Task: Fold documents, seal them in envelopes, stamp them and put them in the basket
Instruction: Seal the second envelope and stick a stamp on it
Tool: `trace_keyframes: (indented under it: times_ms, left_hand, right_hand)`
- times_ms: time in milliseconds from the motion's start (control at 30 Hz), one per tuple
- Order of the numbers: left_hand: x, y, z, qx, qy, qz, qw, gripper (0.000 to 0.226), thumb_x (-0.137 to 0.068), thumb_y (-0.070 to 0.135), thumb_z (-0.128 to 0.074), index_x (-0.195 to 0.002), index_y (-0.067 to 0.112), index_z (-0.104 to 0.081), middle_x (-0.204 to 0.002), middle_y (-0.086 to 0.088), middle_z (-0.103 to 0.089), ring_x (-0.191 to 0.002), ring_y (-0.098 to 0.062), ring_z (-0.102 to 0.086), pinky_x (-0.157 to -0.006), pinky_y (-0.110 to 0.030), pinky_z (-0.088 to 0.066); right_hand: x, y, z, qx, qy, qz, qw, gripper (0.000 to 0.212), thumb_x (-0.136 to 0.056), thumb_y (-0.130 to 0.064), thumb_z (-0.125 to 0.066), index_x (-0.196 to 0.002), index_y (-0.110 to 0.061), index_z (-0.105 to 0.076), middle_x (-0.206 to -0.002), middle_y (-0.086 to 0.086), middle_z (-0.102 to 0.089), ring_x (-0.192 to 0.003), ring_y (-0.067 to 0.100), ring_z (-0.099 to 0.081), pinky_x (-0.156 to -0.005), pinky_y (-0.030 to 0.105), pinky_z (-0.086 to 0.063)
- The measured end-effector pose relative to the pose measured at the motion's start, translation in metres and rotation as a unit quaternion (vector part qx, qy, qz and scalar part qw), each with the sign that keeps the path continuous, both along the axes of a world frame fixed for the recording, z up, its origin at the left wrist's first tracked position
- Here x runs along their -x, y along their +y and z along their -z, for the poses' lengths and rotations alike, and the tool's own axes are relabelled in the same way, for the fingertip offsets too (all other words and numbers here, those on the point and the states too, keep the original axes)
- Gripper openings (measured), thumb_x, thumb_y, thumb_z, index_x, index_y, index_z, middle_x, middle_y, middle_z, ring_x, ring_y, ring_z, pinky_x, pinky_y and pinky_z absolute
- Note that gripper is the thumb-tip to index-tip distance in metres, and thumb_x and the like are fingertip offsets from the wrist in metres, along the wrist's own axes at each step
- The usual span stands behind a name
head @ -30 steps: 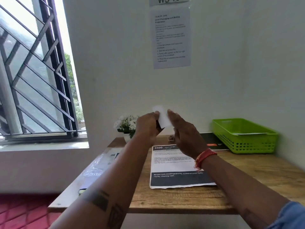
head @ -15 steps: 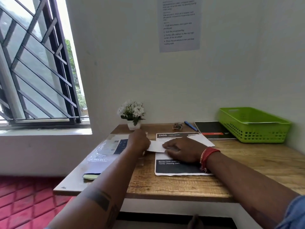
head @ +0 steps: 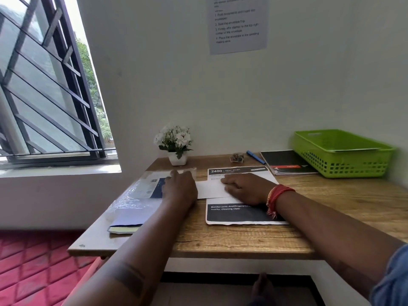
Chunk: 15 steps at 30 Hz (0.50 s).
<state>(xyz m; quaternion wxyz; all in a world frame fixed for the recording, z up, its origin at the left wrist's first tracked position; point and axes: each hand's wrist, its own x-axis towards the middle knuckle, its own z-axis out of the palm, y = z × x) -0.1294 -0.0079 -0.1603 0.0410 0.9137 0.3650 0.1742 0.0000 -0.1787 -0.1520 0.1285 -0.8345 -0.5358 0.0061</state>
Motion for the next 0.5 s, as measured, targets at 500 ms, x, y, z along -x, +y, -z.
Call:
trace_keyframes:
  times_ms: [500]
  left_hand:
    - [-0.024,-0.041,0.004,0.078,0.178,0.125,0.973,0.061,-0.104,0.051,-0.013,-0.161,0.033,-0.002,-0.169,-0.003,0.009,-0.155,-0.03,0.007,-0.124,-0.052,0.002]
  right_hand:
    - [0.0,-0.006,0.0,0.131,-0.013,0.058,0.99,0.062,-0.107,-0.043,-0.02,-0.16,-0.016,-0.004,-0.167,0.003,0.002,-0.154,0.017,0.0,-0.124,0.041,-0.004]
